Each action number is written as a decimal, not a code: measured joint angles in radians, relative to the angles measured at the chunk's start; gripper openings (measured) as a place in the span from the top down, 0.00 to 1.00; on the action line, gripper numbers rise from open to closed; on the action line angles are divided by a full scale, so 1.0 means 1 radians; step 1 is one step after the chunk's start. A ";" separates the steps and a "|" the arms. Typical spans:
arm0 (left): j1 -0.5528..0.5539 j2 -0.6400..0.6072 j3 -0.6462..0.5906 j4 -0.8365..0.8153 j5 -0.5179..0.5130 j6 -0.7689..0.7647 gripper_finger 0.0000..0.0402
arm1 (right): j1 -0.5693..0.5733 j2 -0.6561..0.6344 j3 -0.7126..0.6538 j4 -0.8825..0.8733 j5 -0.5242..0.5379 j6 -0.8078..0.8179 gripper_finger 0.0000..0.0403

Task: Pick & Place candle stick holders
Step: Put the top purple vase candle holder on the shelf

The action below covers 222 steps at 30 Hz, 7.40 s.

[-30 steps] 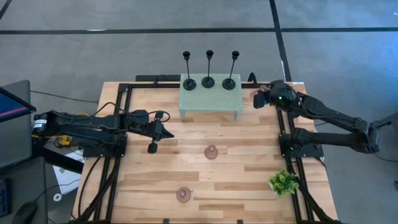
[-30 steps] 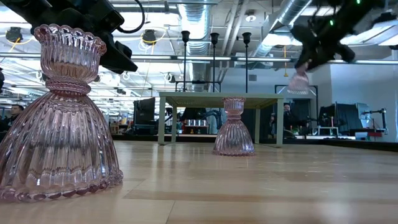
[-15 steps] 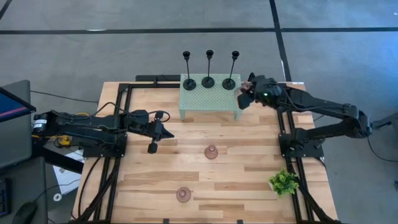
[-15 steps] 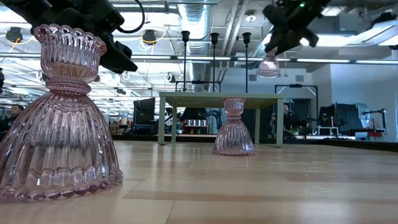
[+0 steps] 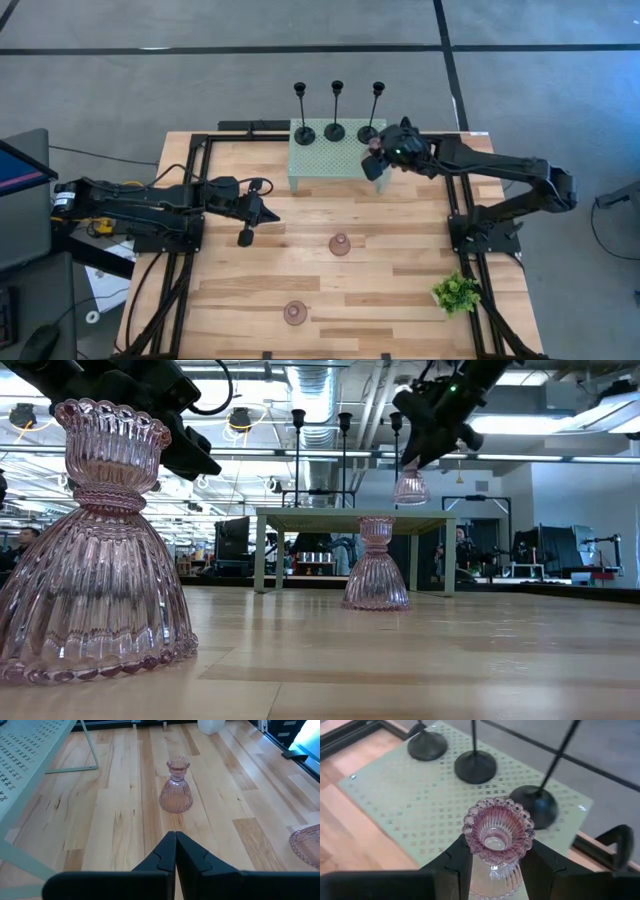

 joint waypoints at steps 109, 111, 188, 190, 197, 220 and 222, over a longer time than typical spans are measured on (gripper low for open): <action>0.000 0.000 0.000 -0.001 0.000 -0.026 0.98 | -0.006 0.079 -0.034 0.078 0.016 0.023 0.68; 0.000 0.000 0.000 -0.001 0.000 -0.027 0.98 | -0.006 0.079 -0.034 0.076 0.016 0.019 0.65; -0.197 0.446 0.000 0.516 -0.058 0.031 0.98 | 0.353 -0.585 -0.654 0.409 -0.465 -0.589 1.00; -0.197 0.473 0.000 0.557 -0.052 0.031 0.98 | 0.353 -0.588 -0.679 0.426 -0.461 -0.558 1.00; -0.166 0.504 0.000 0.628 -0.015 0.056 0.99 | 0.352 -0.561 -0.715 0.408 -0.458 -0.473 0.99; -0.052 0.704 0.055 0.726 0.055 0.056 0.99 | 0.187 -0.509 -0.714 0.445 -0.454 -0.524 0.99; -0.052 0.736 0.070 0.734 0.055 0.056 0.99 | 0.182 -0.509 -0.714 0.445 -0.455 -0.506 0.99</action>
